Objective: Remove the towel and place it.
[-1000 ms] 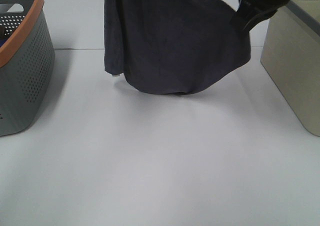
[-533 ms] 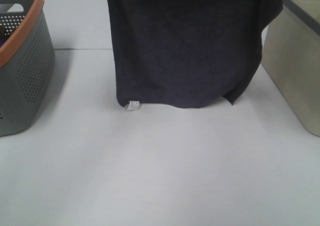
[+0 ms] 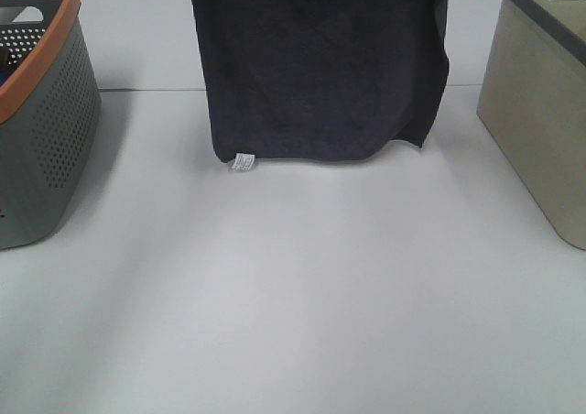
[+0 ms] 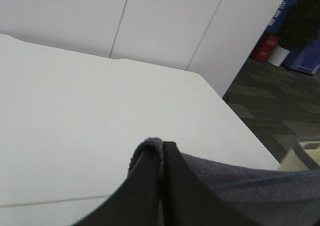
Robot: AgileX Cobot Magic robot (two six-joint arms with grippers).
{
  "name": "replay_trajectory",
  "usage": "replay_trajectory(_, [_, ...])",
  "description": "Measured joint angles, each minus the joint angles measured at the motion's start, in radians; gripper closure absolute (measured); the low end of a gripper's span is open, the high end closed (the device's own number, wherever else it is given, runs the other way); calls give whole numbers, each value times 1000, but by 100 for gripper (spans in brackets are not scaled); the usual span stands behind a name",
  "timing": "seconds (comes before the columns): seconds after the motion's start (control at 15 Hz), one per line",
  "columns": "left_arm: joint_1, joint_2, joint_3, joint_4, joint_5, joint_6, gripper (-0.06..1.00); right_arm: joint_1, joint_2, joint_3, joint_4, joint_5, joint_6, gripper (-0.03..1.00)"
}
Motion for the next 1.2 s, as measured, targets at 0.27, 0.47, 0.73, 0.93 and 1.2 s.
replay_trajectory(0.27, [46, 135, -274, 67, 18, 8, 94, -25, 166, -238, 5, -85, 0, 94])
replay_trajectory(0.47, [46, 180, -315, 173, 12, 15, 94, -54, 233, -345, 37, -79, 45, 94])
replay_trajectory(0.73, [25, 153, 71, 200, -151, 58, 94, -62, 133, 103, 64, -164, 112, 94])
replay_trajectory(0.93, [-16, 88, 246, 192, -171, 144, 94, -64, -13, 412, 72, -283, 159, 94])
replay_trajectory(1.2, [-81, -3, 483, 185, -196, 180, 94, -68, -144, 727, 74, -372, 163, 94])
